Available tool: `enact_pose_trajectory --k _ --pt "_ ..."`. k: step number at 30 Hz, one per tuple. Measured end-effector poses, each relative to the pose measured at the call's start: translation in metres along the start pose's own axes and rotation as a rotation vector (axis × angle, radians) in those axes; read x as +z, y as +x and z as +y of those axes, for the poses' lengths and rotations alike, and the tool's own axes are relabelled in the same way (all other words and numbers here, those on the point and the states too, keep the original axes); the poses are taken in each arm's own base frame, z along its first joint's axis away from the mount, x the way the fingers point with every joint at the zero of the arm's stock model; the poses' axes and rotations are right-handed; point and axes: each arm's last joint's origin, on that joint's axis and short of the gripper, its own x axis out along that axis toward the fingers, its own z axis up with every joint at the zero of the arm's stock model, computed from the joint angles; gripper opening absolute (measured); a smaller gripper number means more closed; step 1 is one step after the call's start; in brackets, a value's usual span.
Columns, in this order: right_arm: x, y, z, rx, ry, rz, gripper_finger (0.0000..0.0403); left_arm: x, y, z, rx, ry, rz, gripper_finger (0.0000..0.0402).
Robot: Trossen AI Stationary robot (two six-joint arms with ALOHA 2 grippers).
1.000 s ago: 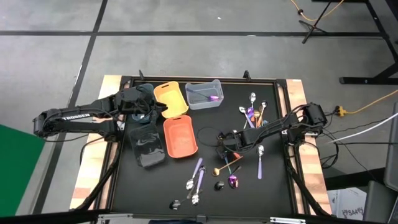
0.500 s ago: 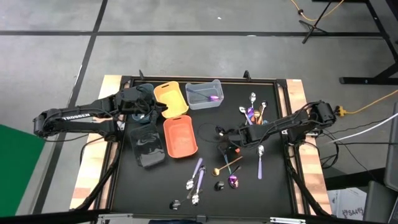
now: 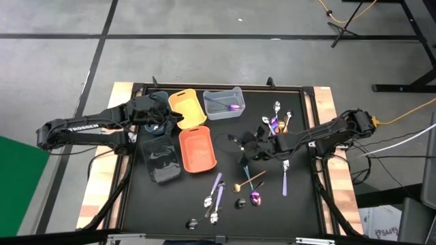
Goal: Sort silverware by color (type)
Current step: Put the orange spoon into the blue bin
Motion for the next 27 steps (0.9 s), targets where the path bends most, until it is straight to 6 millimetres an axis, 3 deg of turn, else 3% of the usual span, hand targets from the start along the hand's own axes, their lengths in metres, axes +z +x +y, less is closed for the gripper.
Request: enact_pose_trajectory --k 9,18,27 --pt "0.025 -0.003 0.009 0.044 -0.374 -0.242 0.0000 0.000 0.000 0.000 0.000 0.000 0.000 0.0086" --pt "0.038 -0.007 0.013 -0.023 -0.787 -0.391 0.0000 0.000 0.000 0.000 0.000 0.000 0.000 0.0086" --pt "0.047 -0.012 0.015 -0.096 -1.024 -0.491 0.0000 0.000 0.000 0.000 0.000 0.000 0.000 0.0086"
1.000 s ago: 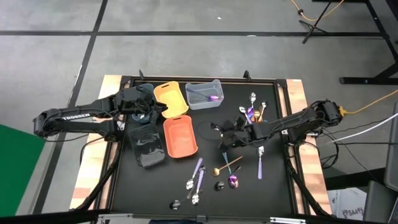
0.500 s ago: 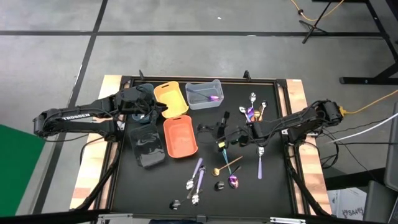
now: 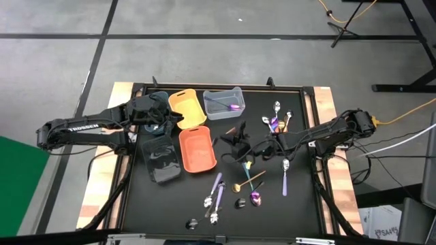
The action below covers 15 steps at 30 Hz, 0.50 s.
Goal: Sort silverware by color (type)
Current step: Put the orange spoon into the blue bin
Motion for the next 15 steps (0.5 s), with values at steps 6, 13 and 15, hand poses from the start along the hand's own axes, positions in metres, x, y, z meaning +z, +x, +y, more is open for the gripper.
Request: enact_pose_trajectory --k 6,13,15 --pt "0.0028 -0.0001 -0.0003 0.025 -0.121 -0.065 0.0000 0.0000 0.0000 0.0000 0.000 -0.028 0.000 0.0086" --pt "0.0043 -0.0003 0.0012 0.057 -0.337 -0.129 0.0000 0.0000 0.0000 0.0000 0.000 -0.109 0.000 0.0086" --pt "0.0047 -0.0004 0.0015 0.061 -0.396 -0.145 0.0000 0.0001 0.0000 0.0000 0.000 -0.129 -0.001 0.0086"
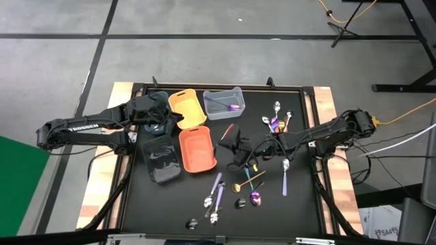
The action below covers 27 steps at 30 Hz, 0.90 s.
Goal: Sort silverware by color (type)
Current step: Put the orange spoon into the blue bin
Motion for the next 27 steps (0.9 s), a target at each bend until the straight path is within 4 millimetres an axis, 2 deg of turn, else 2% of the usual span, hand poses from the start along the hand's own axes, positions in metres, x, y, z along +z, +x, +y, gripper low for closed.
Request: enact_pose_trajectory --k 6,12,27 --pt "0.001 0.000 0.000 0.006 -0.155 -0.023 0.0000 0.000 0.000 0.000 -0.002 -0.070 0.001 0.0086" --pt "0.001 0.000 0.000 0.005 -0.235 -0.023 0.0000 0.001 0.000 -0.001 -0.009 -0.095 -0.006 0.0086" --pt "0.000 0.000 0.003 0.034 -0.439 -0.034 0.0000 0.017 0.003 -0.012 -0.128 -0.137 -0.165 0.0086"
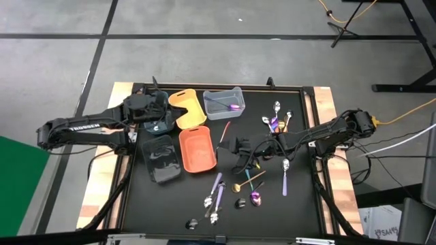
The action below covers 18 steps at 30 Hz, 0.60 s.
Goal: Sort silverware by color (type)
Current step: Put the orange spoon into the blue bin
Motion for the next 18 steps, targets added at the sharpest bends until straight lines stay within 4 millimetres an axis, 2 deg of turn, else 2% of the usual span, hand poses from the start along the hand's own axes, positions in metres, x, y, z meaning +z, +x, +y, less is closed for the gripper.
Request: enact_pose_trajectory --k 10,18 --pt "0.002 0.000 0.008 0.077 -0.019 -0.048 0.0000 -0.006 0.026 0.005 0.021 -0.004 0.033 0.0086" --pt "0.004 -0.002 0.018 0.177 0.015 -0.081 0.0000 -0.016 0.054 0.000 -0.048 -0.047 0.035 0.0086"
